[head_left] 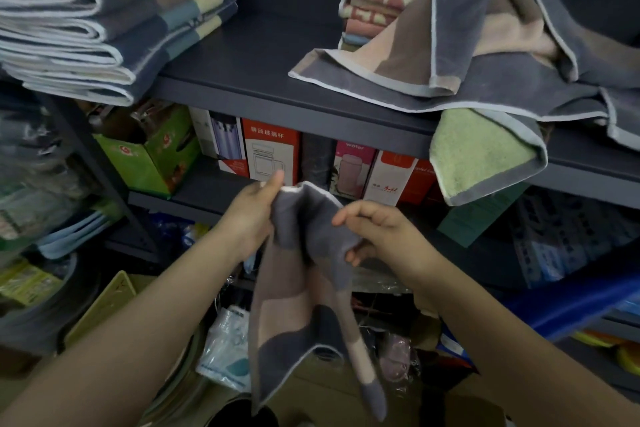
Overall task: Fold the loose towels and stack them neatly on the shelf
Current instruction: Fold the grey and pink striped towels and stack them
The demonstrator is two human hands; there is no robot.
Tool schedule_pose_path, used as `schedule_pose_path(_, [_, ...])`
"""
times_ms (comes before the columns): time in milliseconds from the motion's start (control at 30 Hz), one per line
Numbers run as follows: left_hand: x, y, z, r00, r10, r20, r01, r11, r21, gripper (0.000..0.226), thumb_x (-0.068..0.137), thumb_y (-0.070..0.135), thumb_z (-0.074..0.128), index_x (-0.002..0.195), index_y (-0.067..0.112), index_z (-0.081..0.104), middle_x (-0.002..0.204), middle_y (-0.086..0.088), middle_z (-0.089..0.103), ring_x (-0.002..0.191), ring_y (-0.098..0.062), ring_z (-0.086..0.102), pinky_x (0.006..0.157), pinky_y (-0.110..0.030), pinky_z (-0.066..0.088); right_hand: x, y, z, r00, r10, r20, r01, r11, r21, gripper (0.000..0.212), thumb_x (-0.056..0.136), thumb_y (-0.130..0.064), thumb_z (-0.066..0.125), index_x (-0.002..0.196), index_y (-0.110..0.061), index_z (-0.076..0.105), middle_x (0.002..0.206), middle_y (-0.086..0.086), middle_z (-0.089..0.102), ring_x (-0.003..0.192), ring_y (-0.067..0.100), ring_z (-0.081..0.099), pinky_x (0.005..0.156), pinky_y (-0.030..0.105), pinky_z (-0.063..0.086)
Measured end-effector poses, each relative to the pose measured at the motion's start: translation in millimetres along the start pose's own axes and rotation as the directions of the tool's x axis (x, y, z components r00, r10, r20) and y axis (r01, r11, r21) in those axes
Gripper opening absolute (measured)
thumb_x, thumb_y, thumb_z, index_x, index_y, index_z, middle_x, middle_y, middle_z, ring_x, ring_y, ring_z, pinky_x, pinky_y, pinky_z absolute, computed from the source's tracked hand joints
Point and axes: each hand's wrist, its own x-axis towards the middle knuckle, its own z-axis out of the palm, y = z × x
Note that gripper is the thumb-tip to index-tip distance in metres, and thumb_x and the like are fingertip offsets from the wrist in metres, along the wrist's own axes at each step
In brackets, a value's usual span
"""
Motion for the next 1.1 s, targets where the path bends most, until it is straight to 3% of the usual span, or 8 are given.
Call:
schedule_pose_path(133, [-27, 0, 32, 0.970, 0.114, 0.213, -0.111, 0.993, -0.028, 0.016, 0.093, 0.019, 0.048, 0.080, 0.012, 0.055, 0.061, 0.005, 0.066, 0.058, -0.005, 0.063, 0.054, -0.018, 0.051, 0, -12, 10, 0.957, -0.280, -0.075, 0.251, 0.929, -0.273, 0.024, 0.090, 0.000, 0.050, 0.098, -0.018, 0.062, 0.079, 0.012, 0.066, 0.071, 0.018, 0.061, 0.069, 0.021, 0.048])
schedule_pose_path(300, [-34, -3, 35, 0.944, 0.206, 0.259, -0.177, 0.975, -0.132, 0.012, 0.091, 0.015, 0.045, 0.089, 0.010, 0.055, 0.073, 0.002, 0.069, 0.072, -0.006, 0.064, 0.069, -0.019, 0.054, -4, -12, -2, 0.911, -0.407, -0.059, 0.366, 0.868, -0.336, 0.047, 0.080, 0.012, 0.052, 0.110, -0.024, 0.057, 0.096, -0.014, 0.067, 0.102, 0.001, 0.060, 0.094, 0.018, 0.045])
schedule_pose_path(433, [-37, -2, 30, 0.910, 0.188, 0.369, -0.243, 0.964, 0.110, 0.021, 0.093, 0.002, 0.043, 0.089, 0.013, 0.061, 0.075, 0.008, 0.069, 0.074, -0.002, 0.063, 0.068, -0.014, 0.051, -4, -9, -11, 0.874, -0.433, -0.222, 0.315, 0.851, -0.419, 0.020, 0.088, -0.010, 0.056, 0.098, -0.025, 0.064, 0.085, -0.016, 0.068, 0.085, -0.002, 0.064, 0.078, 0.021, 0.052])
schedule_pose_path(567, [-33, 1, 26, 0.930, 0.242, 0.275, -0.311, 0.918, 0.247, 0.020, 0.089, 0.001, 0.053, 0.084, 0.015, 0.065, 0.068, 0.007, 0.069, 0.064, -0.003, 0.062, 0.062, -0.016, 0.050, -3, -5, -10, 0.712, -0.692, -0.119, 0.295, 0.449, -0.843, 0.014, 0.085, -0.009, 0.059, 0.092, -0.009, 0.070, 0.094, 0.009, 0.065, 0.090, 0.025, 0.059, 0.078, 0.038, 0.047])
schedule_pose_path(633, [-29, 3, 26, 0.949, 0.247, 0.196, -0.290, 0.926, 0.240, 0.017, 0.088, 0.003, 0.056, 0.083, 0.016, 0.067, 0.069, 0.005, 0.070, 0.063, -0.005, 0.064, 0.060, -0.017, 0.051, -6, -7, -6, 0.680, -0.731, -0.060, 0.305, 0.356, -0.883, 0.013, 0.085, -0.011, 0.056, 0.087, -0.006, 0.069, 0.100, 0.013, 0.061, 0.099, 0.029, 0.052, 0.087, 0.038, 0.038])
schedule_pose_path(733, [-28, 3, 30, 0.967, 0.207, 0.146, -0.236, 0.946, 0.222, 0.013, 0.085, 0.003, 0.059, 0.083, 0.013, 0.068, 0.066, 0.003, 0.071, 0.058, -0.006, 0.063, 0.053, -0.016, 0.049, -15, -13, 0, 0.694, -0.715, 0.088, 0.480, 0.367, -0.797, 0.020, 0.087, -0.007, 0.045, 0.089, -0.001, 0.064, 0.090, 0.014, 0.063, 0.088, 0.027, 0.057, 0.079, 0.041, 0.045])
schedule_pose_path(833, [-34, 3, 36, 0.980, 0.138, 0.147, -0.158, 0.978, 0.135, 0.016, 0.082, 0.002, 0.062, 0.077, 0.013, 0.071, 0.067, -0.002, 0.071, 0.055, -0.010, 0.064, 0.050, -0.019, 0.050, -16, -17, 9, 0.704, -0.693, 0.156, 0.481, 0.303, -0.823, 0.019, 0.085, -0.005, 0.051, 0.095, 0.000, 0.066, 0.084, 0.016, 0.065, 0.077, 0.031, 0.063, 0.063, 0.041, 0.053])
schedule_pose_path(1100, [-48, 4, 41, 0.973, 0.038, 0.228, -0.033, 0.999, -0.026, 0.021, 0.076, 0.004, 0.062, 0.070, 0.018, 0.075, 0.068, -0.003, 0.072, 0.061, -0.010, 0.067, 0.055, -0.018, 0.052, -5, -10, 13, 0.686, -0.722, -0.086, 0.406, 0.478, -0.779, 0.015, 0.083, -0.009, 0.061, 0.097, -0.007, 0.066, 0.088, 0.009, 0.069, 0.083, 0.022, 0.065, 0.073, 0.028, 0.045])
